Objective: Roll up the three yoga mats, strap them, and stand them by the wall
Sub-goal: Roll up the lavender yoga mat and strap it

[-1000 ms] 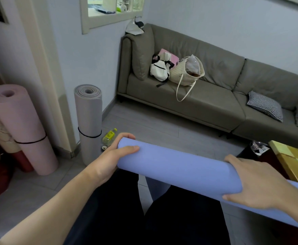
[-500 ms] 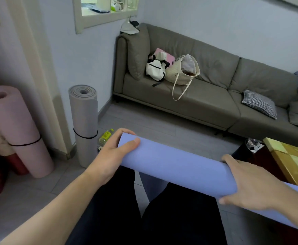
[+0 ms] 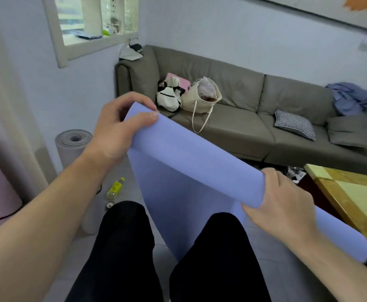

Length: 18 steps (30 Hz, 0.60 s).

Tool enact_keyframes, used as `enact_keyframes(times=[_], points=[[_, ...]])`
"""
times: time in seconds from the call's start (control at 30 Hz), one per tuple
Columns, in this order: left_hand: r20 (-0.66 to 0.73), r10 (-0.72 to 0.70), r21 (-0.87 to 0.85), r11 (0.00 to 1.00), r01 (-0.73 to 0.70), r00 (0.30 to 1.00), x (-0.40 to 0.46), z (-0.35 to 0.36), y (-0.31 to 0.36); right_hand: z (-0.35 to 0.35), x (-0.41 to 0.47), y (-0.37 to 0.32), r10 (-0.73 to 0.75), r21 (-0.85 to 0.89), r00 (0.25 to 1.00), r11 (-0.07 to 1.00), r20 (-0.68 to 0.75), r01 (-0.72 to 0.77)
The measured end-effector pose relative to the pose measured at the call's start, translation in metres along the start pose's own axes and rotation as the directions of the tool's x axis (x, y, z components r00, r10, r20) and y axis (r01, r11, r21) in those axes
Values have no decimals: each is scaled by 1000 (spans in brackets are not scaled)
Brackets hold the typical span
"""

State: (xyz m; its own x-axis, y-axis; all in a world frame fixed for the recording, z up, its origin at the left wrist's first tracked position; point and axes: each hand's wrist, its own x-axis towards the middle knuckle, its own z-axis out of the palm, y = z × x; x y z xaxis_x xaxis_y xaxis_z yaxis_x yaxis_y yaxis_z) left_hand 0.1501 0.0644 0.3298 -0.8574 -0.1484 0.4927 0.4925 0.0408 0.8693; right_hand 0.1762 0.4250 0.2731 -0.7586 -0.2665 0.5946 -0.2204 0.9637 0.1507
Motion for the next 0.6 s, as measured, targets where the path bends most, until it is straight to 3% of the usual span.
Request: enact_keyframes(times=[0.2, 0.3, 0.43, 0.6], points=[[-17, -70, 43, 997, 71, 997, -23, -18, -15, 14, -15, -18, -9, 53, 998, 999, 64, 6], [-79, -248, 20, 968, 251, 965, -62, -34, -32, 26, -34, -35, -38, 59, 990, 998, 133, 31], [-177, -524, -17, 848, 529, 833, -115, -48, -56, 42, -68, -59, -108, 61, 959, 994, 263, 95], [-174, -758, -57, 645, 762, 629, -157, -56, -78, 48, -104, -68, -163, 83, 904, 986, 395, 142]])
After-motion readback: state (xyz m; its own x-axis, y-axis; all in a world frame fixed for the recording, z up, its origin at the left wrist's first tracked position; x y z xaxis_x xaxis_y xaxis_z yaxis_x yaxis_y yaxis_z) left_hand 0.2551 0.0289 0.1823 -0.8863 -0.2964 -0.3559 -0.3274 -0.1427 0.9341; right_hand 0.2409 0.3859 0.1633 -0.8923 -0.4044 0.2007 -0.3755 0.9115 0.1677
